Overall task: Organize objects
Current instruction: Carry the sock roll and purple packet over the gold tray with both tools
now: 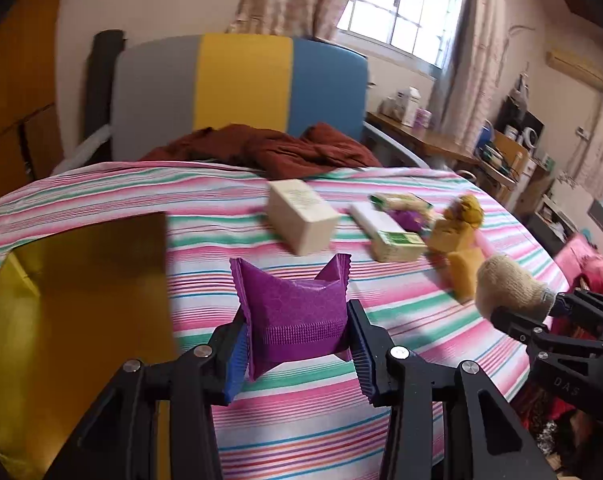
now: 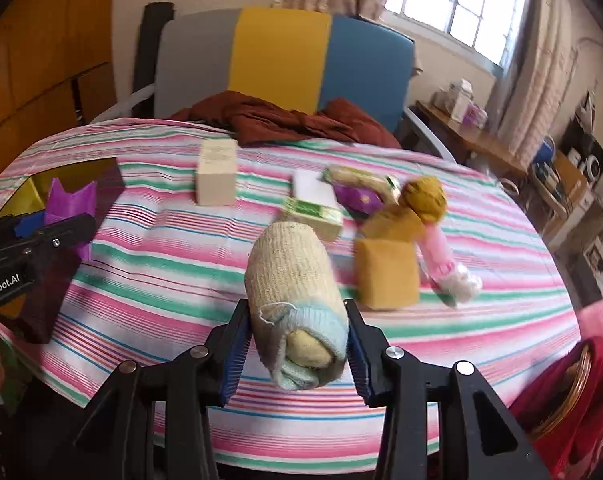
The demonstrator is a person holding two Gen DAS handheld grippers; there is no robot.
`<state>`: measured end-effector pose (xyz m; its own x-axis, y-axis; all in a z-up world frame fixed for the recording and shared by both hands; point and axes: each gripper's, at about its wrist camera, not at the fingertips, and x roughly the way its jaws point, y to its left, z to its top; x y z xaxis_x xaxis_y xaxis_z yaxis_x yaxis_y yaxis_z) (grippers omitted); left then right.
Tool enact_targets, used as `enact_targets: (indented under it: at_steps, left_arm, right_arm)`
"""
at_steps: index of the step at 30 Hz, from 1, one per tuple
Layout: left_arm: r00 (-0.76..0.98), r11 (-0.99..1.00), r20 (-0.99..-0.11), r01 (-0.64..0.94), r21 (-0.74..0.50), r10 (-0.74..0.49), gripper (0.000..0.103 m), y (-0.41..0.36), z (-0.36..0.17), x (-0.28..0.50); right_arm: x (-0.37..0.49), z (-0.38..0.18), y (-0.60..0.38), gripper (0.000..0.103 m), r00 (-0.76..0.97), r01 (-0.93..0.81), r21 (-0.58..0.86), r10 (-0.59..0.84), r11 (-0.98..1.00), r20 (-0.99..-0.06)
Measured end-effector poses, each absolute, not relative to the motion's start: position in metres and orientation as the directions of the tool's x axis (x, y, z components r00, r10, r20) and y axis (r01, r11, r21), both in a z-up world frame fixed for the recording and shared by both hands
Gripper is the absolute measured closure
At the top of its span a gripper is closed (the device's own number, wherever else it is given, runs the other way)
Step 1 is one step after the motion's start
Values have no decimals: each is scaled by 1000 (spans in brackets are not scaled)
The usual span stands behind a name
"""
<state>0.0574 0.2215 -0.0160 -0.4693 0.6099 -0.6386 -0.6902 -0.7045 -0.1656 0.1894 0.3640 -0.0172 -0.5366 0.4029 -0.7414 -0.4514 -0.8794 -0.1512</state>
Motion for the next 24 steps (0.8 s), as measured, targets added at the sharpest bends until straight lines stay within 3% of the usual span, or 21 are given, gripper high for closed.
enact_targets:
  at_steps: [10, 24]
  left_arm:
    - [-601, -820, -638, -566, -85, 481, 57, 141, -9, 27]
    - [-643, -921, -709, -388, -24, 290, 57, 60, -29, -11]
  right_arm:
    - [146, 1, 304, 59, -609, -327, -190, 360, -926, -707]
    - [77, 12, 210, 59, -654, -89, -110, 142, -990, -743]
